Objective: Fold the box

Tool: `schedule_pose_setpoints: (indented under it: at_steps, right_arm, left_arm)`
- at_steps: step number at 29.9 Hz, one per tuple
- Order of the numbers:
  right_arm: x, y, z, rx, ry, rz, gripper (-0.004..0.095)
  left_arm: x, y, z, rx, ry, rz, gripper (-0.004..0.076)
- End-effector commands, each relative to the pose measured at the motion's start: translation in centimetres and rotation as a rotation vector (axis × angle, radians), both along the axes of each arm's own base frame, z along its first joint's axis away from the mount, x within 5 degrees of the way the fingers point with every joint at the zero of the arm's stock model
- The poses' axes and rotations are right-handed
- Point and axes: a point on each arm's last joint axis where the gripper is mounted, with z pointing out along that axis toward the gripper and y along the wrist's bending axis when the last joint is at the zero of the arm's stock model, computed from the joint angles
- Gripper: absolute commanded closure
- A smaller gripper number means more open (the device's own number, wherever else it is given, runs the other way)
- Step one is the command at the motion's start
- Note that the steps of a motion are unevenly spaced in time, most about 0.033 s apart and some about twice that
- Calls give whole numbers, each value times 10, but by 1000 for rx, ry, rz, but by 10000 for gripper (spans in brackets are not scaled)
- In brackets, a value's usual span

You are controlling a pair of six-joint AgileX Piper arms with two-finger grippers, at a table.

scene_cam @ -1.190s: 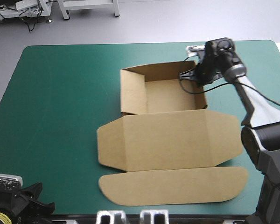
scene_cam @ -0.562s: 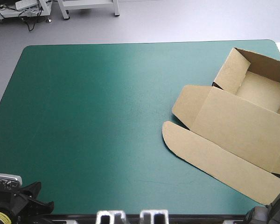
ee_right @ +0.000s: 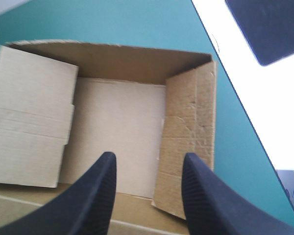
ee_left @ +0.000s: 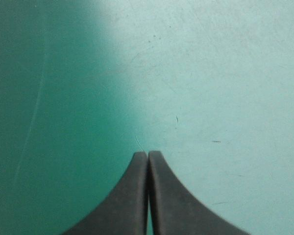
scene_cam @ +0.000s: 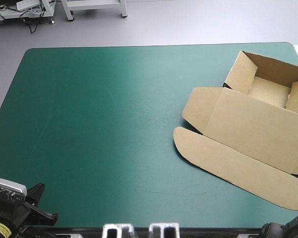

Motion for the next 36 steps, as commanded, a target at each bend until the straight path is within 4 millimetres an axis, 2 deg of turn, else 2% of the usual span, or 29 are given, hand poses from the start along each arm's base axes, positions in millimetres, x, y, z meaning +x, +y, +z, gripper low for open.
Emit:
schedule_pose_setpoints:
  at_steps: [1, 2, 5, 9, 13, 19, 27, 32, 36]
  right_arm:
    - [-46, 36, 60, -42, -179, 43, 606]
    - [-57, 49, 68, -37, -210, 65, 682]
    - [-81, 81, 74, -36, -236, 139, 912]
    - [-110, 119, 53, -33, -178, 248, 915]
    - [-141, 153, 7, -62, -59, 365, 915]
    - [-187, 167, -60, -80, 101, 386, 917]
    - [-252, 173, -124, -114, 15, 348, 917]
    - [-273, 171, -149, -171, -28, 312, 919]
    - [-275, 171, -157, -158, -68, 284, 920]
  left_arm:
    - [4, -2, 15, -28, -97, -18, 734]
    - [4, -3, 15, -31, -96, -20, 734]
    - [3, -5, 13, -51, -74, -37, 734]
    - [4, -8, 8, -35, -58, -70, 734]
    - [4, -8, 5, -34, -43, -74, 734]
    - [5, -9, 5, -37, -53, -74, 734]
    - [4, -9, 4, -39, -37, -77, 734]
    - [3, -9, 3, -43, -17, -80, 734]
    - [1, -9, 0, -38, 22, -81, 734]
